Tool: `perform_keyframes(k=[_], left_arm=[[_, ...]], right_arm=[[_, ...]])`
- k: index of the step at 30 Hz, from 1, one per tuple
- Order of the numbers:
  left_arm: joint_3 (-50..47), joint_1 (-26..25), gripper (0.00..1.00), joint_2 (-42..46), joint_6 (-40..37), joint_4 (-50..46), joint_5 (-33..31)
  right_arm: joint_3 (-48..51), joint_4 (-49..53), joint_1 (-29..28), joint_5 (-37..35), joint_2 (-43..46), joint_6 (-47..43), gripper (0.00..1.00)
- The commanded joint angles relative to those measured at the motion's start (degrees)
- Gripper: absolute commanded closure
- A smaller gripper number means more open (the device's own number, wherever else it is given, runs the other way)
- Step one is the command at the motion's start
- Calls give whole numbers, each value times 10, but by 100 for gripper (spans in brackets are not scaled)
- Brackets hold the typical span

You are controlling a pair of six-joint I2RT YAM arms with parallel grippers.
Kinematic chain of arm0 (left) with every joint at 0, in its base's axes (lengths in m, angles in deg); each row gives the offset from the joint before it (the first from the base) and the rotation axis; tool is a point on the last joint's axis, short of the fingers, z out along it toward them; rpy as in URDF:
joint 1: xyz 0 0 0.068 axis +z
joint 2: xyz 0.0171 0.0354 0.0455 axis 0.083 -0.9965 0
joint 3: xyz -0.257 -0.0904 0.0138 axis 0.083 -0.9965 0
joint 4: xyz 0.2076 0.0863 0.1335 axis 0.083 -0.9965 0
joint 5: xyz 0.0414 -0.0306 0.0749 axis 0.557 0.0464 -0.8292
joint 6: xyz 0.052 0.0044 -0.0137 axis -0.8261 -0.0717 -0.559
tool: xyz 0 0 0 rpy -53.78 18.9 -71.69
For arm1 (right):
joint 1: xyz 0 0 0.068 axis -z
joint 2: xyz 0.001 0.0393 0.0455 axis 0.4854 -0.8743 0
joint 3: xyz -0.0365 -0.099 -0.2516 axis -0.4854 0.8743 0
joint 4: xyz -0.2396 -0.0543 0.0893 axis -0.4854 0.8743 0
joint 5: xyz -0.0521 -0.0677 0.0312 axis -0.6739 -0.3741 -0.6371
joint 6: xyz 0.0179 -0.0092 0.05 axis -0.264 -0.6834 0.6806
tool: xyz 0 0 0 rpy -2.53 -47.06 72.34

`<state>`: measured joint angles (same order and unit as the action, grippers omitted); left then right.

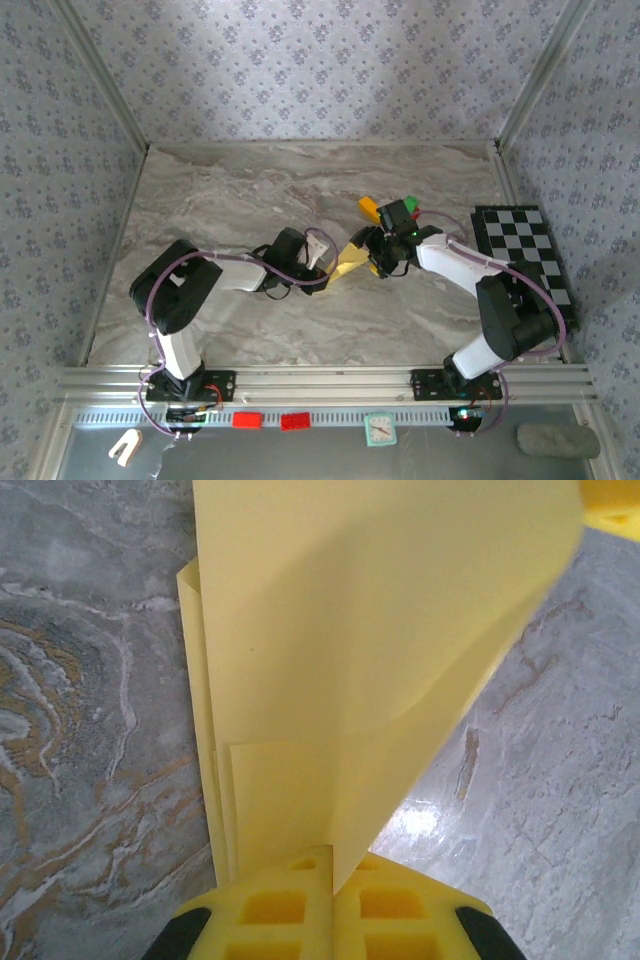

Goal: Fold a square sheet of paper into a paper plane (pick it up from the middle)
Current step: Fold the wing for the fifth time at the center of the table.

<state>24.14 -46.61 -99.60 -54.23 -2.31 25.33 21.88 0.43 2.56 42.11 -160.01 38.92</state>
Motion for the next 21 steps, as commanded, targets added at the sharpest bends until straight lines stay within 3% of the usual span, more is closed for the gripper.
perform_keyframes(k=[1, 8, 21], left_arm=[[14, 2, 100, -15, 23, -7, 17], [23, 15, 100, -16, 81, -16, 40], [12, 53, 100, -34, 243, 34, 91]], right_arm=[[7, 18, 4, -13, 13, -15, 25], [13, -2, 5, -13, 21, -72, 28], [83, -149, 13, 47, 42, -236, 41]])
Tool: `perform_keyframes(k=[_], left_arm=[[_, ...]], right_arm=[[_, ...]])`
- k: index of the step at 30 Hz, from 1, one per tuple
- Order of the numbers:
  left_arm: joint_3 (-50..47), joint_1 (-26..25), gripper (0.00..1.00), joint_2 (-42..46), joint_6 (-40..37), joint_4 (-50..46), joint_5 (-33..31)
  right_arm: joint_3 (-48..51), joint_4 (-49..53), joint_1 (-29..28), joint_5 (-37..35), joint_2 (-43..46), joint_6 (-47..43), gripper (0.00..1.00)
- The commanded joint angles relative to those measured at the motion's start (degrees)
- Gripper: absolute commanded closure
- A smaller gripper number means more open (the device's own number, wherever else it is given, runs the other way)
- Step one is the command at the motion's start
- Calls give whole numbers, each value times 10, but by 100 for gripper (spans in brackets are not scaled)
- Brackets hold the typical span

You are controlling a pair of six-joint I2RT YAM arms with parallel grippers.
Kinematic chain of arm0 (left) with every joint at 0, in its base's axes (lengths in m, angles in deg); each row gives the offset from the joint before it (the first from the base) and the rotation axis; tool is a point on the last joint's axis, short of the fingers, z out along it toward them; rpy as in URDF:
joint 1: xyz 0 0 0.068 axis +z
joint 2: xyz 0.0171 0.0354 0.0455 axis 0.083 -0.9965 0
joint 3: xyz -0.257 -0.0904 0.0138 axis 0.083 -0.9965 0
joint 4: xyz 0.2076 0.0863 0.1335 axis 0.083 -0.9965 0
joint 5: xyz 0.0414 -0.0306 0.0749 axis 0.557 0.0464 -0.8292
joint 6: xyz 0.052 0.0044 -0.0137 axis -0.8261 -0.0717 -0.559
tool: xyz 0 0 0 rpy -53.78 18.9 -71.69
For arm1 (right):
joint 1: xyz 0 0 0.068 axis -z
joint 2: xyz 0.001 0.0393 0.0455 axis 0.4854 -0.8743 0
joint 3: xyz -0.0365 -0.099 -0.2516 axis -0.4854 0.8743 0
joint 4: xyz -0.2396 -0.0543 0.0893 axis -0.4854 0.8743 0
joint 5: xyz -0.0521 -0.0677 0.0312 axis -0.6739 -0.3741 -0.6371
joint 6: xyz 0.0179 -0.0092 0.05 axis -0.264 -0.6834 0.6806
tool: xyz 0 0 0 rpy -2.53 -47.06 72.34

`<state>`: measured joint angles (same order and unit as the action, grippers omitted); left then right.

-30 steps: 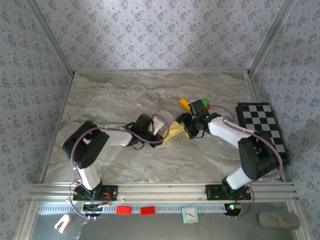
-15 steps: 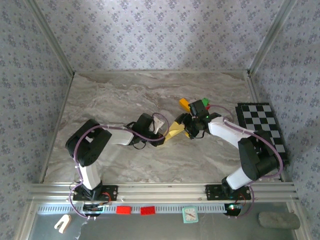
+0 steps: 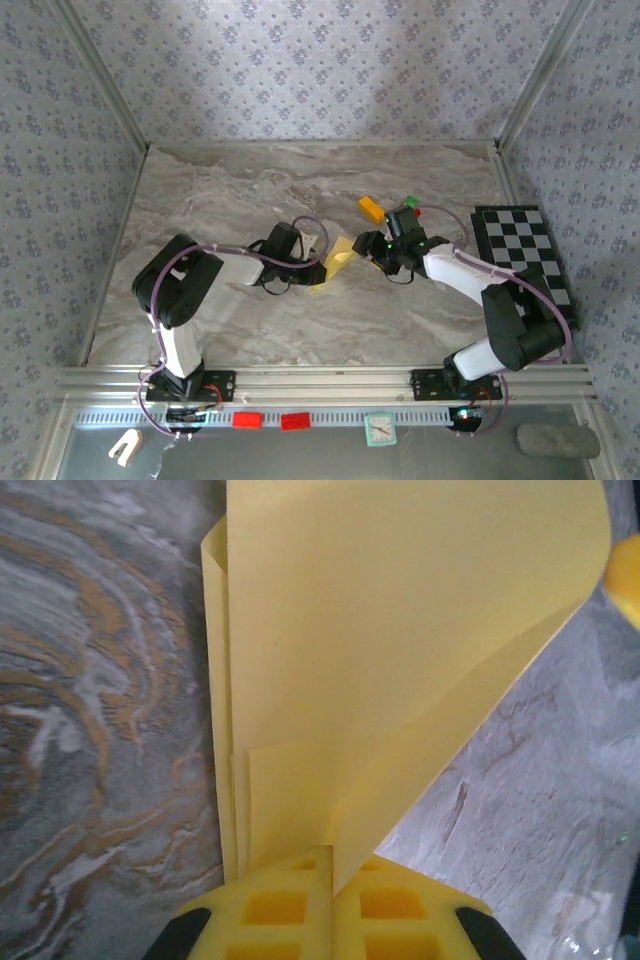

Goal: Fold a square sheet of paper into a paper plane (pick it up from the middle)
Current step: Fold the wing for the fifth time at the center of the table.

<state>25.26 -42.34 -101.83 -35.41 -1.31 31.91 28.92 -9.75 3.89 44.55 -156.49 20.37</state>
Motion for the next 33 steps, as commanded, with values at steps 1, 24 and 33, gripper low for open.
perform_keyframes(k=[1, 24, 33], left_arm=[[-1, 14, 100, -13, 67, 31, 30], [-36, 40, 100, -36, 213, 96, 23], [-42, 40, 98, -41, 210, 96, 21]], right_arm=[[17, -62, 0, 32, 5, -57, 43], [-58, -181, -52, 126, -162, -109, 63], [-96, -183, -56, 162, -211, -118, 65]])
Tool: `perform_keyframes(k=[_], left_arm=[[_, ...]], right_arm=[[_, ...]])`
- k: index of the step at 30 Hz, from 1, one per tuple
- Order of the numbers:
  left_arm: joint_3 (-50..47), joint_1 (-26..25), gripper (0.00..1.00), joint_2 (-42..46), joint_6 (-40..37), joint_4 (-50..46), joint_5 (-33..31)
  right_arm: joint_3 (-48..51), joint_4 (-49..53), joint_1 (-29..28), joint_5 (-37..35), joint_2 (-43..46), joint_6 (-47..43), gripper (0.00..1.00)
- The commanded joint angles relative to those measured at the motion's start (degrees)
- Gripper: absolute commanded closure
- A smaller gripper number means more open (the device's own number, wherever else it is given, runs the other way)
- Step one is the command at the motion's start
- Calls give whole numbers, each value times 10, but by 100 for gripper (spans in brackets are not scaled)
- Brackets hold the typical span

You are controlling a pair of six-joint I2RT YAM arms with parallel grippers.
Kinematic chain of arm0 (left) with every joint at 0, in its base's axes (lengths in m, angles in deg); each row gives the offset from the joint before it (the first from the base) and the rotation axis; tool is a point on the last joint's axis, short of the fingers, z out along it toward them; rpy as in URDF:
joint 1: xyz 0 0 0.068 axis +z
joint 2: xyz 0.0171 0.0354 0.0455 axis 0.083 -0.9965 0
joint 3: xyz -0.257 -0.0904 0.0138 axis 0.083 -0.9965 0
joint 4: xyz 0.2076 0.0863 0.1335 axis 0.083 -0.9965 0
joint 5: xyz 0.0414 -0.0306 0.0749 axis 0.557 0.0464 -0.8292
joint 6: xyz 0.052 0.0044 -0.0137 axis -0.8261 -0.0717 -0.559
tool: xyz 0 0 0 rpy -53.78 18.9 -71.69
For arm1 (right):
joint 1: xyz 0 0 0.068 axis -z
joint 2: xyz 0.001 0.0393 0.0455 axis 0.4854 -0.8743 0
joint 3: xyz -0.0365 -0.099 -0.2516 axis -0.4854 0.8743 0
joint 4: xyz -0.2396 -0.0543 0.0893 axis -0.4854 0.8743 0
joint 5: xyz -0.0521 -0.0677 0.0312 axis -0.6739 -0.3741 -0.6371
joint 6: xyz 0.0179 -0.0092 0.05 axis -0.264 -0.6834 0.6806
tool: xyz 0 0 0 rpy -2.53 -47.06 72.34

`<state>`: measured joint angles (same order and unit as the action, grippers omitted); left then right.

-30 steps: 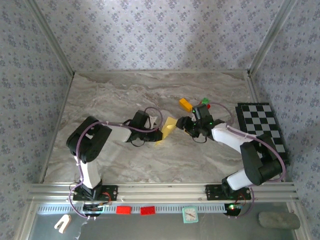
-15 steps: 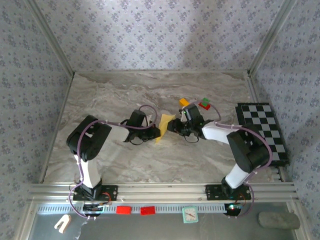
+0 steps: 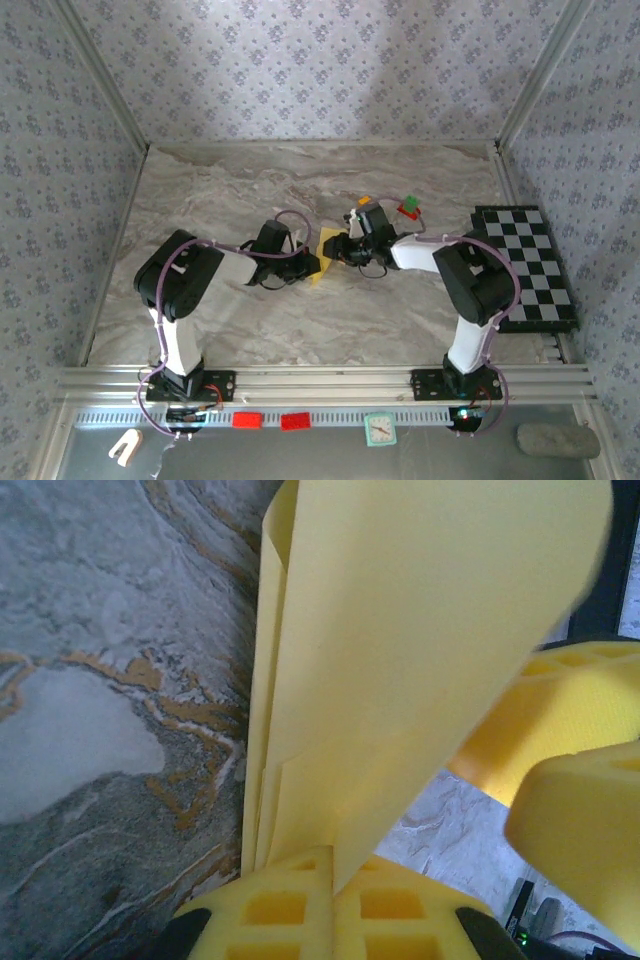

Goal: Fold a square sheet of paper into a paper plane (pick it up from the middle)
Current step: Fold the wing for the fifth time at the center of the table.

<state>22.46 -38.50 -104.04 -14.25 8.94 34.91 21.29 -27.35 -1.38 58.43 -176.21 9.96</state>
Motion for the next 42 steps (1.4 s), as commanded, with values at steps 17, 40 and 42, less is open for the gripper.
perform_keyframes(k=[17, 40, 42], left_arm=[[-22, 2, 86, -32, -11, -18, -20], [-10, 2, 96, -39, -15, -35, -20], [-11, 2, 96, -40, -15, -35, -19]], right_arm=[[-51, 3, -4, 30, -54, -17, 65], [-37, 42, -12, 3, -22, -36, 65], [-40, 44, -12, 0, -27, -35, 65]])
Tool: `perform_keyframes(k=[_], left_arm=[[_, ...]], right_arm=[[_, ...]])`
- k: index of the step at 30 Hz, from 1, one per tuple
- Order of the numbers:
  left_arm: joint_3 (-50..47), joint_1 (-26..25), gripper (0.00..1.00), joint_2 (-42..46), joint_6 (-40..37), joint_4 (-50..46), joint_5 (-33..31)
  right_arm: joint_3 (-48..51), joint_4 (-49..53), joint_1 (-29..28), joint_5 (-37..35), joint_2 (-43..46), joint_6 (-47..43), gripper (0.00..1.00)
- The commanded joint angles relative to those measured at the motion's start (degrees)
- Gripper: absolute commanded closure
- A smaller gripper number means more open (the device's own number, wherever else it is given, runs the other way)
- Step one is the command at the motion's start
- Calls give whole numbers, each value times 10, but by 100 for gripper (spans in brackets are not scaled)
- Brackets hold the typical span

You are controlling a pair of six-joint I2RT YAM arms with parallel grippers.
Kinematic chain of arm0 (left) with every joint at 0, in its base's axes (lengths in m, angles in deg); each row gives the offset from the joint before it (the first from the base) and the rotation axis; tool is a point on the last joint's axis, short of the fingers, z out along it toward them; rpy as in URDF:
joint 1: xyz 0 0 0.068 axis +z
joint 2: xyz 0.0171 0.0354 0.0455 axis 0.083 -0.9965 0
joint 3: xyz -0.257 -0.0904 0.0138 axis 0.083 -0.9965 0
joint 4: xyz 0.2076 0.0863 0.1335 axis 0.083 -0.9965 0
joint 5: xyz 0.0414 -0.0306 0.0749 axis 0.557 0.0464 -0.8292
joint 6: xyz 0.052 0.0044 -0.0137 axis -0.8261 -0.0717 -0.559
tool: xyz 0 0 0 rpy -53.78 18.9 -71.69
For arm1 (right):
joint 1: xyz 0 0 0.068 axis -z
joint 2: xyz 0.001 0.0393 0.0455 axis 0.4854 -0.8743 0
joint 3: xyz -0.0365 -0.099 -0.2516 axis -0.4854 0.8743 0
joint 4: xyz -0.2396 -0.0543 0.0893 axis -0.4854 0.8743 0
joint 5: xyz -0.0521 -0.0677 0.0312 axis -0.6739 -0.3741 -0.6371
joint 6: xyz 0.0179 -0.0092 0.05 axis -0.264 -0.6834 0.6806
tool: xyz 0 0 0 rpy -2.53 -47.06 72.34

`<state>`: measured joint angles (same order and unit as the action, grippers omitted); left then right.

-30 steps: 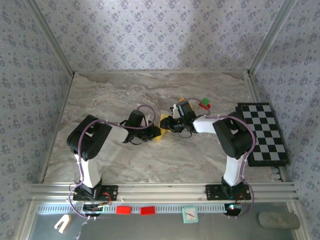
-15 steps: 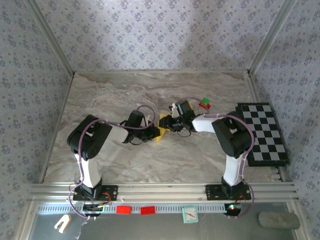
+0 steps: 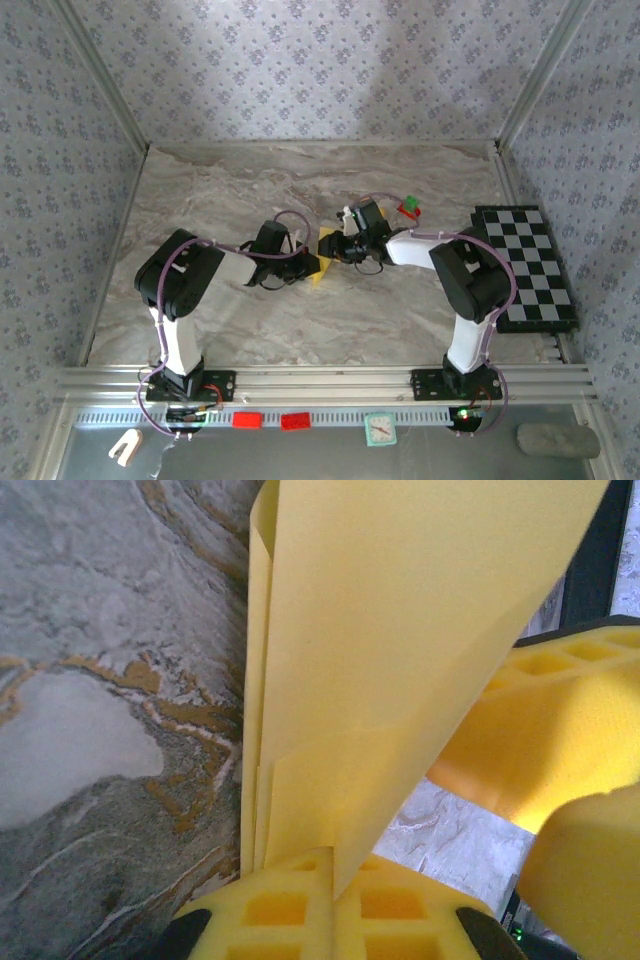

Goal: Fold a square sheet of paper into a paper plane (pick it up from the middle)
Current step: Fold the wing for the fifth time at the center of the table.

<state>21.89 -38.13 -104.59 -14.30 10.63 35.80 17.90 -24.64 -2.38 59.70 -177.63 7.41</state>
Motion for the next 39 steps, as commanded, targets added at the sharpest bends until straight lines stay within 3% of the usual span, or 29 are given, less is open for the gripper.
perform_keyframes(k=[1, 39], left_arm=[[-6, -1, 96, -34, -15, -52, -27], [-16, -2, 90, 4, -15, -82, -32]], right_arm=[[-9, 19, -1, -15, -16, -9, 65], [-46, 88, 8, -79, -63, 15, 64]])
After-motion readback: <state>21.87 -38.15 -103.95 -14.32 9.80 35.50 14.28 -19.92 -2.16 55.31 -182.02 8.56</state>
